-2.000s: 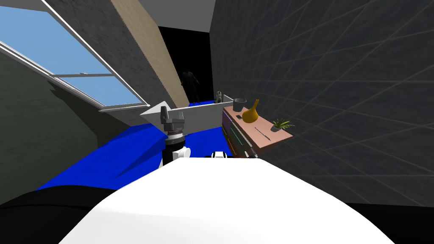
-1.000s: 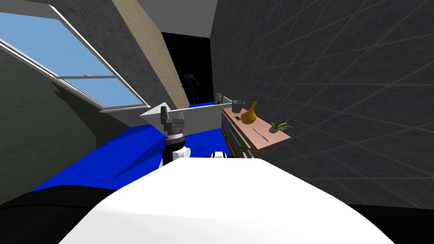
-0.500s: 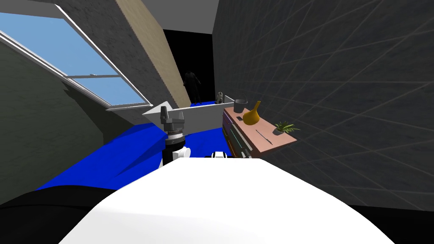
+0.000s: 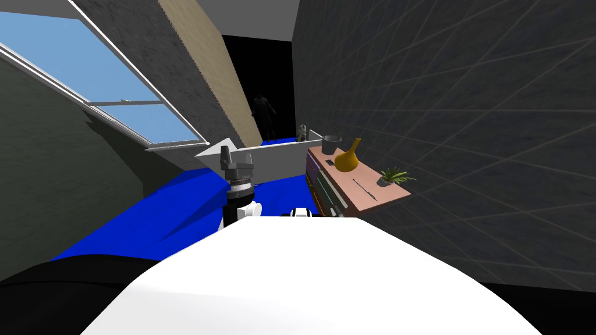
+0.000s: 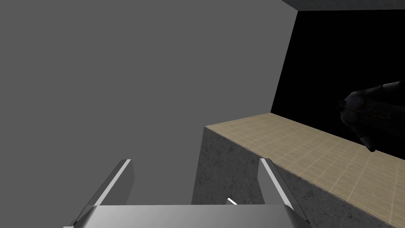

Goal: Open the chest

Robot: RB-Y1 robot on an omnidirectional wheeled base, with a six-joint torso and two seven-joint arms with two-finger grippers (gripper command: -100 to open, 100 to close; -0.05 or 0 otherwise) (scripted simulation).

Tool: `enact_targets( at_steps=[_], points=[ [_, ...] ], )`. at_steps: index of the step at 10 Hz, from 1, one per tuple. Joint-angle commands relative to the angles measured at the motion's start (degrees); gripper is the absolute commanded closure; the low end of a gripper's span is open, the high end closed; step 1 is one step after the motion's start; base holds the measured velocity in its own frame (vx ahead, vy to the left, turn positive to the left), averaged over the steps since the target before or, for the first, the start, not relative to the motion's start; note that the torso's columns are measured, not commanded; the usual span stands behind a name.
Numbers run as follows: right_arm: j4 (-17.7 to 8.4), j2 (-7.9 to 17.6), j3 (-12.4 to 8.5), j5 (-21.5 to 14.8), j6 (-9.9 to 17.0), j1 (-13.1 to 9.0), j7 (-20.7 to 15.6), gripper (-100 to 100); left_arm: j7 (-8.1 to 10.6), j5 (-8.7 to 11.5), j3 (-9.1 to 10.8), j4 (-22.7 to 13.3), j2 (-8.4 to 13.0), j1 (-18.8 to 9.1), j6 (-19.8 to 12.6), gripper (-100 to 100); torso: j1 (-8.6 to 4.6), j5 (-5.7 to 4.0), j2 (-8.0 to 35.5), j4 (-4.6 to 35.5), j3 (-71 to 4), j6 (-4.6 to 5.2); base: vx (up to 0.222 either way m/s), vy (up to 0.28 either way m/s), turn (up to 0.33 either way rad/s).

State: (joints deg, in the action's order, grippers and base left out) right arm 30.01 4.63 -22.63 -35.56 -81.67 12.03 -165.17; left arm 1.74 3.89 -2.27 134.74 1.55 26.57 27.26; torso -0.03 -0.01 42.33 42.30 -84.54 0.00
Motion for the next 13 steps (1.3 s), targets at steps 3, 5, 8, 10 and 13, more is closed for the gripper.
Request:
enact_targets(
  at_steps=[3,5,8,10,13],
  points=[
    [-0.51,-0.61,-0.09,-0.08,-0.35,-0.23,-3.82,-100,0.0,0.0,0.0,0.0,0.0,0.0,0.0,0,0.04,0.01,-0.08,-0.02,-0.05,0.0,-0.001,-0.002,0.004],
    [0.66,1.23,-0.48,0.12,0.55,-0.58,-1.55,-100,0.0,0.0,0.0,0.0,-0.01,0.01,0.0,0,0.18,0.04,-0.15,-0.03,-0.08,0.0,0.044,0.069,0.004],
    [0.14,0.43,-0.31,0.03,0.15,-0.44,-2.64,100,0.0,0.0,0.0,0.01,0.0,0.01,0.0,0,-0.08,-0.02,0.02,-0.01,0.0,0.01,0.019,0.037,-0.001],
    [0.14,0.43,-0.31,0.03,0.15,-0.44,-2.64,100,0.0,0.0,0.0,0.0,0.0,0.0,0.0,0,-0.38,-0.18,0.09,-0.09,0.12,0.05,-0.027,-0.054,0.02],
    [-0.1,1.12,-0.9,-0.35,-1.12,-0.83,-2.1,100,0.0,0.0,0.0,0.0,0.0,0.0,0.0,0,-0.15,-0.13,-0.01,-0.23,0.01,0.21,0.003,0.012,0.004]
  ],
)
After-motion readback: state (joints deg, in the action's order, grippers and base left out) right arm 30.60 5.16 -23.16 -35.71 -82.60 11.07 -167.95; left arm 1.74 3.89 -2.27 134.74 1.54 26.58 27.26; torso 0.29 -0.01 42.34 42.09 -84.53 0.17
